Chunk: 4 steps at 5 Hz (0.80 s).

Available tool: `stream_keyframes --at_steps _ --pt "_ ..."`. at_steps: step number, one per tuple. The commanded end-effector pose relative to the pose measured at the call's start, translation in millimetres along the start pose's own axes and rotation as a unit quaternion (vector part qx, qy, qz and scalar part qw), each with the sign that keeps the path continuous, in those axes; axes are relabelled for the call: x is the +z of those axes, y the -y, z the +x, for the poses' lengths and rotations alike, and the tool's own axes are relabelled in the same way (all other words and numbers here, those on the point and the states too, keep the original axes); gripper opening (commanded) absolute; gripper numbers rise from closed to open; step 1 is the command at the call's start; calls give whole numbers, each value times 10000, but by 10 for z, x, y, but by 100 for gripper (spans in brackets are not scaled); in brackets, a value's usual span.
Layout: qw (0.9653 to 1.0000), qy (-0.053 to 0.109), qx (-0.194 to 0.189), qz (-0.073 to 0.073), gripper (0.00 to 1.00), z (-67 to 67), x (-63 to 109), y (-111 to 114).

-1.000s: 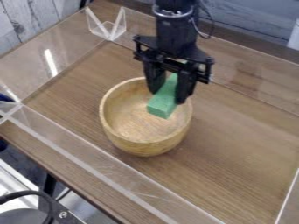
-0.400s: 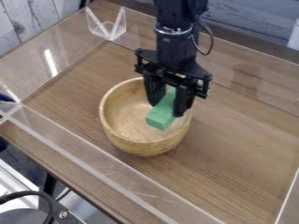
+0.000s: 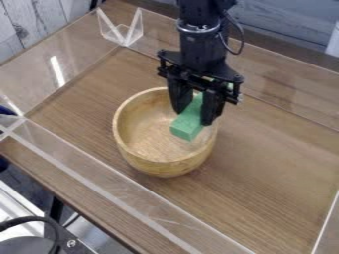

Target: Remove the green block from inside the brown bowl and put it on the table

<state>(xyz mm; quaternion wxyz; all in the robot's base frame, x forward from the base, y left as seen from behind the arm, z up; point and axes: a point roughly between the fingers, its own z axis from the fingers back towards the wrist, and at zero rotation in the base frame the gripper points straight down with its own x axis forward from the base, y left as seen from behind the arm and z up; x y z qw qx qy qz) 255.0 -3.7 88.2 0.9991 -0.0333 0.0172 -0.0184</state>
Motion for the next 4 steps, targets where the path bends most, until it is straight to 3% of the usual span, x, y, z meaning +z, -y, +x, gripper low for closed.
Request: stream_keyframes --at_steps 1,4 --pt "9989 465 15 6 0 136 218 -26" --pt "9985 356 -412 -71 0 93 48 287"
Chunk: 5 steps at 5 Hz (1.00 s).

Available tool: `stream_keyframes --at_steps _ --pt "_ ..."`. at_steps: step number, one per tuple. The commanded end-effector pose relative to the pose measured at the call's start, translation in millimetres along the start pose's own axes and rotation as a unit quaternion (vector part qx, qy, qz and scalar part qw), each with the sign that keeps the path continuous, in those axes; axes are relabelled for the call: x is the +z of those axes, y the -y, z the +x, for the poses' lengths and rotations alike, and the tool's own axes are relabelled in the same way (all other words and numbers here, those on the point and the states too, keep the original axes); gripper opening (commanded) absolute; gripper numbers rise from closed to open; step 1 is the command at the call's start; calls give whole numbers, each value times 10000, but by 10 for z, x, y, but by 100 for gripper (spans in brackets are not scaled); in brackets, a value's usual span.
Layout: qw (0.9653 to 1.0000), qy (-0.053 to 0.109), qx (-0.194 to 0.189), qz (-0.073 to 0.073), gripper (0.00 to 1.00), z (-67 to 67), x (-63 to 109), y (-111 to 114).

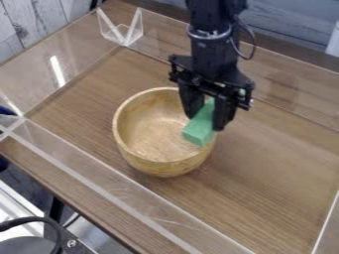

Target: Remove the green block from inside the brown bowl and put it on the table

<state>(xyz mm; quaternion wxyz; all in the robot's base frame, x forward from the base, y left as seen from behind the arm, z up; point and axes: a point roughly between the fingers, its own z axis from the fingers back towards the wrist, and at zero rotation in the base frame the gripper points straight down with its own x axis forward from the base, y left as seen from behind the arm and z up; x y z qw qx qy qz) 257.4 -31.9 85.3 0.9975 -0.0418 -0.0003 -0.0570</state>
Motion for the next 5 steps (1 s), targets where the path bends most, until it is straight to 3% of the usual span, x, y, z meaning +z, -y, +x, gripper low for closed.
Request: stream_keyframes --at_steps 1,3,5 --pt "9998 123 -166 -6 0 42 -13 136" --pt "9992 -30 -390 -56 0 14 -275 369" --pt "9990 -137 -425 -47 0 -57 -428 348"
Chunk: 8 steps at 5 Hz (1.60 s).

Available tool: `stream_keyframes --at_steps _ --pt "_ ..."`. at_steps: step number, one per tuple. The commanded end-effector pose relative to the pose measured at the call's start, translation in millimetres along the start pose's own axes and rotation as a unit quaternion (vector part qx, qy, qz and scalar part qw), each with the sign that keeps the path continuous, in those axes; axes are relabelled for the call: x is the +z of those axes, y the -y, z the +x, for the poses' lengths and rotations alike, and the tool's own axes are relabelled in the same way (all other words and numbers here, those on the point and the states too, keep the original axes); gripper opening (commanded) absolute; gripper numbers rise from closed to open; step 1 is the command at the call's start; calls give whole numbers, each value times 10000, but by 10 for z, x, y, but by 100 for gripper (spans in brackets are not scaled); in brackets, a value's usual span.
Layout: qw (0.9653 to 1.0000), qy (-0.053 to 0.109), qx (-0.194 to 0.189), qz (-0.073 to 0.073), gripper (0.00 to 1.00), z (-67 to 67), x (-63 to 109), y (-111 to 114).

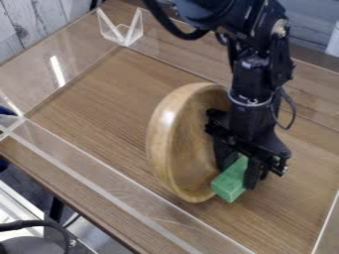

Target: Remove the green block from inside the brown bowl and put it on the table

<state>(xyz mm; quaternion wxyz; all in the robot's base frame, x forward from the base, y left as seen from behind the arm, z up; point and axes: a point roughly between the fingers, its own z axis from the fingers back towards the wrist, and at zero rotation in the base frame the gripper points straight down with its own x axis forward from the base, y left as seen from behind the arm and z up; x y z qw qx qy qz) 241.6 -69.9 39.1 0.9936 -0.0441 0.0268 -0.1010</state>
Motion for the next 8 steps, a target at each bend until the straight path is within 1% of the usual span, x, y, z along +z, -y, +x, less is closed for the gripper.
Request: stream_keyframes --at_steps 1,3,8 --pt "9999 121 61 10 0 26 47 -56" --pt "9998 77 156 32 0 -8 16 -134" --pt "9998 -18 171 40 0 -21 -36 -223"
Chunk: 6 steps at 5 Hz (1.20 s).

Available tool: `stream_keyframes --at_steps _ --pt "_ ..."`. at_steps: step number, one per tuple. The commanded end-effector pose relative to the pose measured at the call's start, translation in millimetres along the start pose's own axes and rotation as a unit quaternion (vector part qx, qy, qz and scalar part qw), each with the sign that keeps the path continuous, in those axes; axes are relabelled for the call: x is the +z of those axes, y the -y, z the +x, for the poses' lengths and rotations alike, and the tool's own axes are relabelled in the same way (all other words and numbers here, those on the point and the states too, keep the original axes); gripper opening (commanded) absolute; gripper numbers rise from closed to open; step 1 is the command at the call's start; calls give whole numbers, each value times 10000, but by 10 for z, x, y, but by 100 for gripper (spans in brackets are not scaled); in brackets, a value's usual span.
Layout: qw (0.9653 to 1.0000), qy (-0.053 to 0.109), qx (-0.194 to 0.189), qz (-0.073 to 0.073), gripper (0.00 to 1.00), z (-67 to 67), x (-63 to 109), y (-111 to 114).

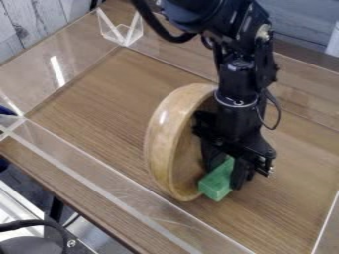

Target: Remove the green block from inside the brown bowl and put it on the table

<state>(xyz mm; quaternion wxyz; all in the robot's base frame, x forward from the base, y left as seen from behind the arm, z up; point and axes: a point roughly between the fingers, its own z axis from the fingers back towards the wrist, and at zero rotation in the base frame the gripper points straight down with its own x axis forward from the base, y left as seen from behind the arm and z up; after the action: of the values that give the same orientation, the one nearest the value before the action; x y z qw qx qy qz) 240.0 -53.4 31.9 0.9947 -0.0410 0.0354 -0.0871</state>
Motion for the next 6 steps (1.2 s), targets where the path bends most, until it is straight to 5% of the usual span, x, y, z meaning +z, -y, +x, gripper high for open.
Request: stream_keyframes --at_steps 1,4,5,6 --pt "10000 46 23 18 0 26 13 -72" --pt "10000 0 -1 2 0 28 -18 -104" --pt "10000 -9 23 -6 100 31 18 -106" --pt "10000 14 69 -25 100 22 69 -120"
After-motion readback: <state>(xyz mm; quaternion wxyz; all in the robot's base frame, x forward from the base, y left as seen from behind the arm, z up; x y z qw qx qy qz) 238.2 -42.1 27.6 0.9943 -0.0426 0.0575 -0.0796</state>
